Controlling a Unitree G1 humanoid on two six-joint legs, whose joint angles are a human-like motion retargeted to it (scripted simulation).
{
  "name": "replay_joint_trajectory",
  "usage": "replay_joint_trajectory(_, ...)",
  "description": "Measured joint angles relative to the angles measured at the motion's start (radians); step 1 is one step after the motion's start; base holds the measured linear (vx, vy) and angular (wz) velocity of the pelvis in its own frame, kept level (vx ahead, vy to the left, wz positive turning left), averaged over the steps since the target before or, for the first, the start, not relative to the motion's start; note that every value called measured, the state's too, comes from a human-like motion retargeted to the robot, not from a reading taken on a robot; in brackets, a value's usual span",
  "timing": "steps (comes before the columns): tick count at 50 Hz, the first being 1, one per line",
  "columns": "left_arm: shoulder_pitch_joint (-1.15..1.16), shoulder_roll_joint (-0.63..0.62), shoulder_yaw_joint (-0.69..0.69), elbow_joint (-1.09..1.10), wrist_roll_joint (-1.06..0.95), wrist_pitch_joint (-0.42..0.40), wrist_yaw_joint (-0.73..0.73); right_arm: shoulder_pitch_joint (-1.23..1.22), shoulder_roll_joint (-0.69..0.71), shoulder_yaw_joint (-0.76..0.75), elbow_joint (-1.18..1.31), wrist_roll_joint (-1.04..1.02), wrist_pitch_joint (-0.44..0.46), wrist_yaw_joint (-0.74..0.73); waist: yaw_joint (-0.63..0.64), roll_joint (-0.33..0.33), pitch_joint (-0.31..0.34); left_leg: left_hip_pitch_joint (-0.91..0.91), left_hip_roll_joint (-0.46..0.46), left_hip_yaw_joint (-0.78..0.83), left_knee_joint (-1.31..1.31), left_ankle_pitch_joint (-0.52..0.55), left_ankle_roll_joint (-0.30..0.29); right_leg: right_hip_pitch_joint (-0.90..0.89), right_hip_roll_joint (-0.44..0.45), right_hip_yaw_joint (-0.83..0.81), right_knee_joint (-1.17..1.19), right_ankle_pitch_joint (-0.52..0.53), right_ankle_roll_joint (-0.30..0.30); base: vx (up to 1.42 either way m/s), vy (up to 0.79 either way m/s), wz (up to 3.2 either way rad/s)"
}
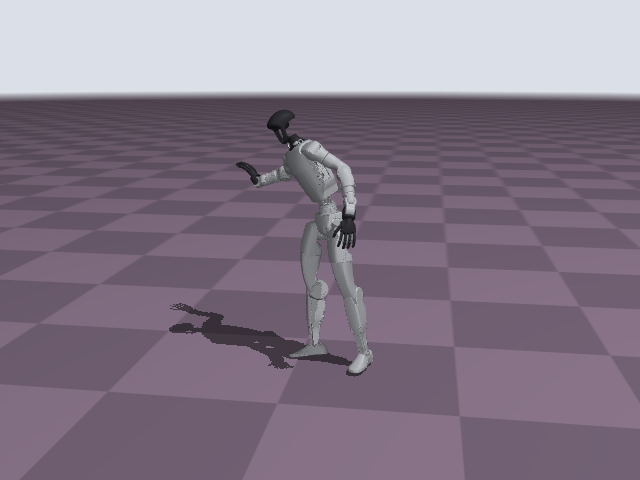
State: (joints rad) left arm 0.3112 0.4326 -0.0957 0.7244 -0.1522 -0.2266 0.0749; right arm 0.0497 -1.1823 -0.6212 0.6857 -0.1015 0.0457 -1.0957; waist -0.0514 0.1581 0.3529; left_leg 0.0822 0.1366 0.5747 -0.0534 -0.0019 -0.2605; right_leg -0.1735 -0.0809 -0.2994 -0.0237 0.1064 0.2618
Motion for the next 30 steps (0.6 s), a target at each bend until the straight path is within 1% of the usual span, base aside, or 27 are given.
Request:
replay_joint_trajectory(3, -0.041, -0.007, -0.019, -0.031, -0.015, 0.005, -0.039, 0.009, 0.120, 0.065, -0.090, -0.056, -0.005, 0.034, 0.035, 0.008, -0.006, -0.003, -0.002, 0.032, 0.009, 0.003, 0.000, 0.003, -0.008, -0.006, 0.003, -0.006, 0.000, 0.01, -0.02, 0.04)
replay_joint_trajectory(5, -0.064, -0.009, -0.028, -0.055, -0.008, 0.005, -0.051, -0.013, 0.211, 0.154, -0.150, -0.115, -0.002, 0.056, 0.060, 0.013, -0.017, -0.006, -0.005, 0.066, 0.013, 0.004, 0.000, 0.005, -0.014, -0.011, 0.003, -0.008, 0.000, 0.00, -0.03, 0.21)
replay_joint_trajectory(7, -0.079, -0.004, -0.036, -0.080, 0.013, -0.005, -0.040, -0.066, 0.303, 0.300, -0.185, -0.199, 0.012, 0.079, 0.079, 0.012, -0.032, -0.011, -0.008, 0.105, 0.011, 0.006, 0.000, 0.006, -0.020, -0.020, 0.004, -0.009, 0.000, -0.02, -0.02, 0.28)
replay_joint_trajectory(10, -0.097, 0.012, -0.059, -0.113, 0.030, -0.031, -0.016, -0.176, 0.395, 0.574, -0.173, -0.339, 0.013, 0.152, 0.109, 0.013, -0.067, -0.018, -0.013, 0.160, -0.005, 0.016, 0.000, 0.006, -0.027, -0.037, 0.006, -0.009, 0.000, -0.02, 0.02, 0.34)
replay_joint_trajectory(13, -0.112, 0.035, -0.080, -0.136, 0.022, -0.045, -0.026, -0.318, 0.410, 0.841, -0.175, -0.460, -0.029, 0.266, 0.139, 0.009, -0.110, -0.025, -0.015, 0.186, -0.022, 0.030, -0.001, 0.008, -0.032, -0.057, 0.011, -0.009, 0.000, 0.00, 0.06, 0.40)
replay_joint_trajectory(15, -0.119, 0.053, -0.084, -0.149, 0.011, -0.045, -0.037, -0.424, 0.381, 0.973, -0.215, -0.506, -0.050, 0.303, 0.158, 0.002, -0.138, -0.027, -0.013, 0.184, -0.028, 0.036, -0.001, 0.013, -0.035, -0.071, 0.016, -0.011, 0.000, 0.04, 0.08, 0.44)
replay_joint_trajectory(18, -0.121, 0.079, -0.066, -0.167, -0.019, -0.035, -0.038, -0.591, 0.276, 1.066, -0.317, -0.485, -0.055, 0.286, 0.179, -0.019, -0.171, -0.024, -0.005, 0.155, -0.027, 0.033, -0.001, 0.030, -0.041, -0.093, 0.026, -0.020, 0.000, 0.09, 0.10, 0.50)
replay_joint_trajectory(21, -0.117, 0.106, -0.042, -0.171, -0.061, -0.028, -0.010, -0.759, 0.119, 1.092, -0.400, -0.428, -0.050, 0.262, 0.197, -0.051, -0.197, -0.021, 0.001, 0.115, -0.021, 0.023, 0.002, 0.050, -0.052, -0.118, 0.041, -0.030, 0.000, 0.11, 0.12, 0.58)
replay_joint_trajectory(24, -0.111, 0.142, -0.019, -0.156, -0.083, -0.028, 0.025, -0.935, -0.048, 1.114, -0.420, -0.391, -0.030, 0.225, 0.212, -0.095, -0.220, -0.026, -0.002, 0.078, -0.018, 0.014, 0.010, 0.061, -0.069, -0.144, 0.058, -0.036, 0.000, 0.07, 0.15, 0.59)
replay_joint_trajectory(27, -0.102, 0.183, 0.004, -0.122, -0.079, -0.028, 0.051, -1.115, -0.176, 1.144, -0.370, -0.366, 0.010, 0.163, 0.225, -0.147, -0.238, -0.032, -0.009, 0.053, -0.015, 0.006, 0.013, 0.067, -0.087, -0.166, 0.072, -0.040, 0.000, 0.05, 0.14, 0.44)
replay_joint_trajectory(30, -0.085, 0.217, 0.031, -0.072, -0.065, -0.024, 0.069, -1.288, -0.246, 1.176, -0.267, -0.343, 0.057, 0.110, 0.236, -0.201, -0.251, -0.034, -0.018, 0.040, -0.013, -0.003, 0.013, 0.072, -0.101, -0.180, 0.079, -0.041, 0.000, 0.04, 0.13, 0.26)
